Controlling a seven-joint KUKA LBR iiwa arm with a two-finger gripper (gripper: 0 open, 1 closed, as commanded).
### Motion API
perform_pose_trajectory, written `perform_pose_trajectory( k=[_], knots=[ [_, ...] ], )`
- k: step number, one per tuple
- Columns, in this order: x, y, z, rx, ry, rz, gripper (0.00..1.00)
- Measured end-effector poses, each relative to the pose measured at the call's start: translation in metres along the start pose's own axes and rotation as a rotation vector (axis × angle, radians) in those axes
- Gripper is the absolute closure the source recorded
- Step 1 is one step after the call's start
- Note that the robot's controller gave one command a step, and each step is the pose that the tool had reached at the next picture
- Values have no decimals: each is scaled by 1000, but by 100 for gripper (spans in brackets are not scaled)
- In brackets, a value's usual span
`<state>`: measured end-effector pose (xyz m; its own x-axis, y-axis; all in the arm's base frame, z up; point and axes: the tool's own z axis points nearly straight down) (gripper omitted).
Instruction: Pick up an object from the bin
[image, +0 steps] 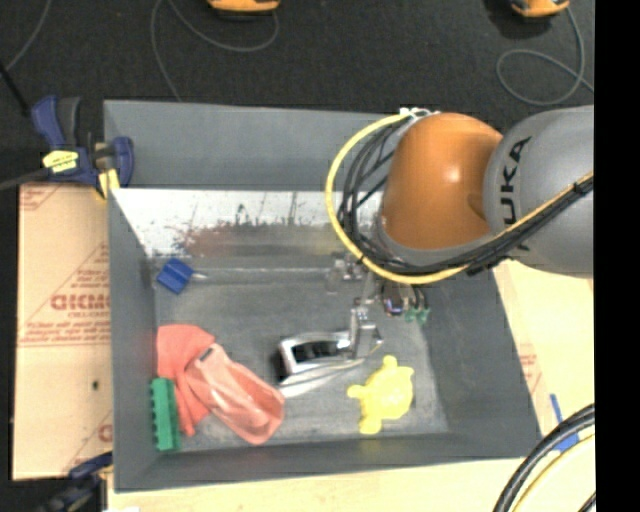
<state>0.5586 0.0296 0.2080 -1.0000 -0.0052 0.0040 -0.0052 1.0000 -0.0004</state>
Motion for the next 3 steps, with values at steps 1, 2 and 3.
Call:
perform_pose_trajectory(
  k=[1,2,3],
  knots=[
    [-1,0,-5,-1,-8,1,0],
    [7,-15,36,-2,-13,48,0],
    [19,-28,63,1,-4,-87,0]
  ],
)
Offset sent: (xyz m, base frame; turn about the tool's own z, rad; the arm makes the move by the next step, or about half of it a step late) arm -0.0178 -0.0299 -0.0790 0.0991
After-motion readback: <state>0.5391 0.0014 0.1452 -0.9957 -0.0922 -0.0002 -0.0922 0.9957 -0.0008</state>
